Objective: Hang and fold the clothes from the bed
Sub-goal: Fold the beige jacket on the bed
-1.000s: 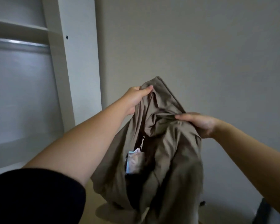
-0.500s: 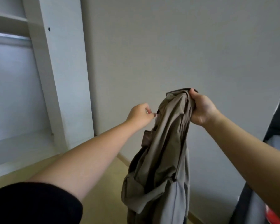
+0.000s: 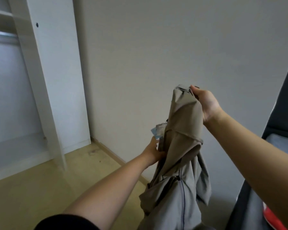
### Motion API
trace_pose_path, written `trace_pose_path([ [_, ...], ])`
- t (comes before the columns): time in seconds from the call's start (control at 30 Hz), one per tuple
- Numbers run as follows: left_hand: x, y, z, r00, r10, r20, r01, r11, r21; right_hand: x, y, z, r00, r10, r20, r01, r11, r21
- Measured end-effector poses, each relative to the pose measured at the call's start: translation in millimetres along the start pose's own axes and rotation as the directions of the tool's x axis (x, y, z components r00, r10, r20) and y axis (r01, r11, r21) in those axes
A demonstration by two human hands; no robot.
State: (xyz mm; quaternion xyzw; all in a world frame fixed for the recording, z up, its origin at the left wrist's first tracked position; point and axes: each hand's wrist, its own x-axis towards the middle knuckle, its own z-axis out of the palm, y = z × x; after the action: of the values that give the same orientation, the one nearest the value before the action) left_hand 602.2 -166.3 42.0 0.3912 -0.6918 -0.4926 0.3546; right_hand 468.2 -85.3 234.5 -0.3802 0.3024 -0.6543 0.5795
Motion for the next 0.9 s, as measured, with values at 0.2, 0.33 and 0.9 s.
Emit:
trace_pose_path([
  [0.2, 7.3, 0.8, 10.5, 0.997, -0.076, 0.028, 0.063, 0.944, 0.323, -5.2, -7.1, -19.6, 0.998, 0.05, 0.028, -0.047, 0.994, -0.098],
  [0.33, 9.8, 18.8, -19.5, 0.885, 0.052, -0.463, 0.146, 0.913, 0.381, -7.2, -12.0, -37.0, 1.0, 0.022, -0.013, -0.024, 0.989, -0.143],
  [0.9, -29.8, 91.2, -42.5, 0.663, -0.368, 0.652, -0.295, 0.671, 0.68, 14.2, -13.1, -52.0, 0.973, -0.09, -0.214, 0.025, 0.957, -0.289],
])
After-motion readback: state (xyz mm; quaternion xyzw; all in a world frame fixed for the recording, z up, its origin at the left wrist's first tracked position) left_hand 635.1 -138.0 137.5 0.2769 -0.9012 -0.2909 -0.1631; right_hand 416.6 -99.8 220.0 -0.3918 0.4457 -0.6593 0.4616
